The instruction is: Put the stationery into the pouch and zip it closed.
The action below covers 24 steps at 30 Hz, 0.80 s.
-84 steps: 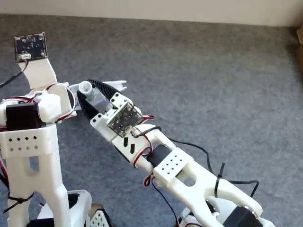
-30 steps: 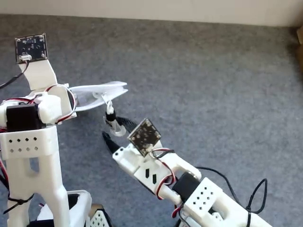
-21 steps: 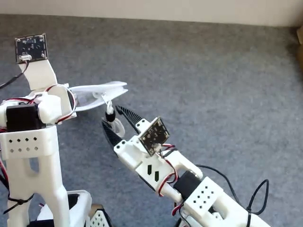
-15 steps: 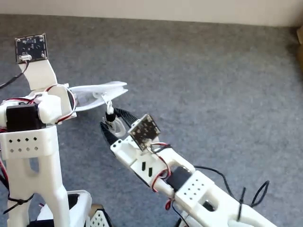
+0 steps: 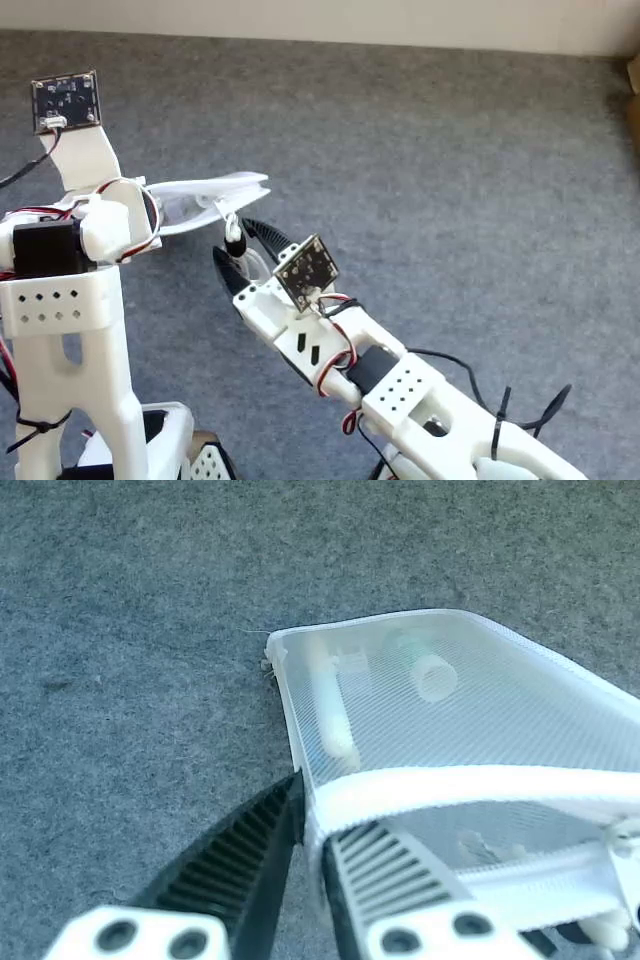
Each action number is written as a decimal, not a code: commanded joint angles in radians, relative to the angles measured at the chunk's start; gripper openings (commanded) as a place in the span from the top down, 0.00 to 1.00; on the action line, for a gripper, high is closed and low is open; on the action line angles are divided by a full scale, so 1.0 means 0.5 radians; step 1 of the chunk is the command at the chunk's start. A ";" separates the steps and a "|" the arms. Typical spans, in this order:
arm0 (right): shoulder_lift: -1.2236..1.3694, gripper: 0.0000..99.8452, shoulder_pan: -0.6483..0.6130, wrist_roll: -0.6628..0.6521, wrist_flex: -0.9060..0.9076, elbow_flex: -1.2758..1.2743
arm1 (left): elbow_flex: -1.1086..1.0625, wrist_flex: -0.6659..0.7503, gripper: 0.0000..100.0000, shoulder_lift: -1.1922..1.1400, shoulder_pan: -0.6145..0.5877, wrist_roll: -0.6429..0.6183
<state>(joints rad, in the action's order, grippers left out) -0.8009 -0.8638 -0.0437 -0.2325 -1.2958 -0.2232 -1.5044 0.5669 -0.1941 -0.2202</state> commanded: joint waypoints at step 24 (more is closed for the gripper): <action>-0.901 1.00 0.023 0.000 1.600 0.302 | 0.112 0.172 0.99 0.002 0.044 0.537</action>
<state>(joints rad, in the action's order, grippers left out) -1.2198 -0.8638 -0.0437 0.4733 -1.2375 -0.2232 -1.4477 0.5547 -0.1941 0.0100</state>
